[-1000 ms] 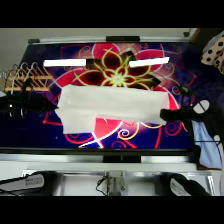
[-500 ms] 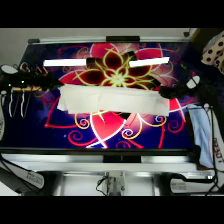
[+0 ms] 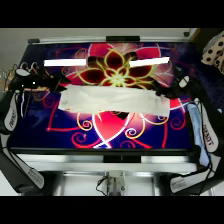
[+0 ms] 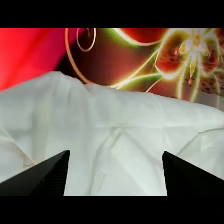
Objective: Fold the shirts.
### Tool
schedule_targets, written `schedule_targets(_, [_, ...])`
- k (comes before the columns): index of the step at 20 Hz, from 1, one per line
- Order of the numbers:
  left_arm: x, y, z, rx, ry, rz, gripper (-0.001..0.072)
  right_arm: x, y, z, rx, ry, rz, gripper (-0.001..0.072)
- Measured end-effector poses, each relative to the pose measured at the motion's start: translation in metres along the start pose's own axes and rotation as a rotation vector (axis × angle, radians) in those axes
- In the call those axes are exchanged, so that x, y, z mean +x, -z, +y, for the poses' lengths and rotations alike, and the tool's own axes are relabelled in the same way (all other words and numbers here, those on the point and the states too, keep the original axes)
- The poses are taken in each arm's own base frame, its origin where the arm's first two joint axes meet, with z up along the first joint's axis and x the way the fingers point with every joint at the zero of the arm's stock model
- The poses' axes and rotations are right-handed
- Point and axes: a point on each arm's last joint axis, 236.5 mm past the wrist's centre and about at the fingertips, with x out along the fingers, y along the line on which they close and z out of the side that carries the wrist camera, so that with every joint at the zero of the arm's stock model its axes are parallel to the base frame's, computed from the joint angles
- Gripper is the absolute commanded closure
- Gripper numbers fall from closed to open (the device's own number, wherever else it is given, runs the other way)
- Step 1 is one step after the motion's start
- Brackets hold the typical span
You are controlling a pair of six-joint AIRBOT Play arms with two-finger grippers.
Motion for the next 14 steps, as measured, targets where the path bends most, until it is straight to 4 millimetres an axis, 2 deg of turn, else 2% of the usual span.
schedule_targets(1, [0.0, 0.0, -0.004, 0.006, 0.008, 0.006, 0.0009, -0.003, 0.001, -0.001, -0.012, -0.001, 0.006, 0.005])
schedule_targets(3, [-0.008, -0.003, -0.01, 0.019, 0.024, 0.01, 0.0009, -0.012, 0.002, -0.017, -0.006, 0.01, 0.02, 0.0044])
schedule_targets(5, [-0.015, -0.004, -0.017, 0.035, 0.037, 0.019, 0.001, -0.018, 0.01, -0.035, 0.049, -0.004, 0.055, 0.0044])
schedule_targets(9, [-0.026, 0.007, -0.033, 0.066, 0.063, 0.076, 0.001, -0.019, 0.029, -0.066, 0.219, -0.093, 0.13, 0.0044])
schedule_targets(13, [-0.032, 0.018, -0.045, 0.09, 0.078, 0.117, 0.0011, -0.01, 0.04, -0.073, 0.323, -0.186, 0.176, 0.0044])
schedule_targets(14, [-0.032, 0.02, -0.048, 0.094, 0.082, 0.122, 0.0036, -0.008, 0.042, -0.072, 0.335, -0.207, 0.184, 0.0044])
